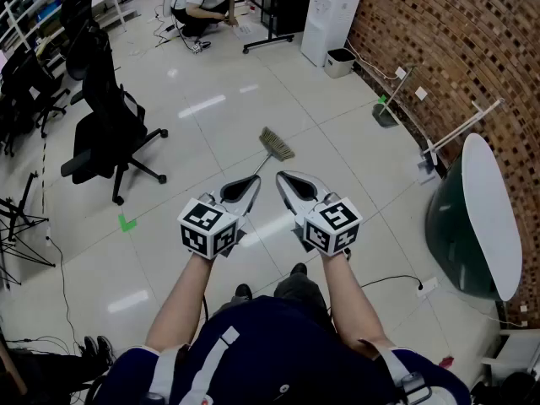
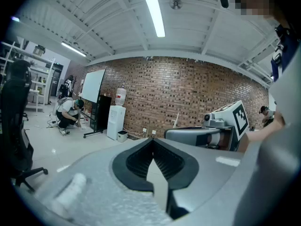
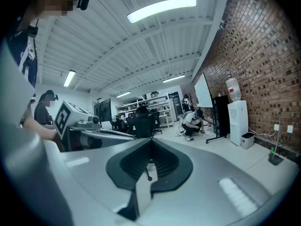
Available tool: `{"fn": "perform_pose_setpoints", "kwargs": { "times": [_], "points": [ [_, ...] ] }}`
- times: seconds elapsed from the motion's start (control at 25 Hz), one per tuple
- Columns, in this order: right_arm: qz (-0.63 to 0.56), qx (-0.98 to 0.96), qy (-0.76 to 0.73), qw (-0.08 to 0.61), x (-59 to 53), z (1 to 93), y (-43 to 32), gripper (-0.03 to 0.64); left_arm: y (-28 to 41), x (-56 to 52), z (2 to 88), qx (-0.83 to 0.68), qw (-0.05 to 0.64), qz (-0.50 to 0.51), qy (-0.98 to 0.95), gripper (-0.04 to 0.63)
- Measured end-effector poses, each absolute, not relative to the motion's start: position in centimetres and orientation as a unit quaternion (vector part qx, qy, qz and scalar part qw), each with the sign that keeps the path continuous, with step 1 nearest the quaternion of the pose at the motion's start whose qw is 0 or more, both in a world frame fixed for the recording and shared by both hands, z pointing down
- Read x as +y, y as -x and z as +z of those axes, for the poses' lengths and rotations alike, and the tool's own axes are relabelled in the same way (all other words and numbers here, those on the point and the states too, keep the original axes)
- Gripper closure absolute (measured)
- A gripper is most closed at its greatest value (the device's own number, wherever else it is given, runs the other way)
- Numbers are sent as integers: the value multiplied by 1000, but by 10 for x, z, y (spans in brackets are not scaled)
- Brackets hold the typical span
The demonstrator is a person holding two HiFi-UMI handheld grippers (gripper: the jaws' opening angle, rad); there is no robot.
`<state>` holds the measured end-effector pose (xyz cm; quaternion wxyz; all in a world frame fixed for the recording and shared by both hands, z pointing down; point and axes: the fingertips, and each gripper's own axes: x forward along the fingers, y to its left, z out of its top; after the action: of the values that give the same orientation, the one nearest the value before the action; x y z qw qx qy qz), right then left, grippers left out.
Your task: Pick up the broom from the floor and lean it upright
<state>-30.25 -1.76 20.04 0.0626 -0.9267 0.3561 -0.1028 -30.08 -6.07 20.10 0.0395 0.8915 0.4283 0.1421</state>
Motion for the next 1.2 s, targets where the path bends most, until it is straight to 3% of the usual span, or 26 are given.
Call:
{"fn": "perform_pose_setpoints", "kwargs": {
  "times": [0.6,0.92,1.2],
  "points": [
    [-114,380,915,70,105,226,246,614,243,31,232,377,25,178,-909,595],
    [-155,416,893,68,96,255,221,614,210,25,257,344,52,190,-918,595],
    [-191,467,863,23,57,268,166,614,156,-14,284,310,92,200,-925,595]
  ]
}}
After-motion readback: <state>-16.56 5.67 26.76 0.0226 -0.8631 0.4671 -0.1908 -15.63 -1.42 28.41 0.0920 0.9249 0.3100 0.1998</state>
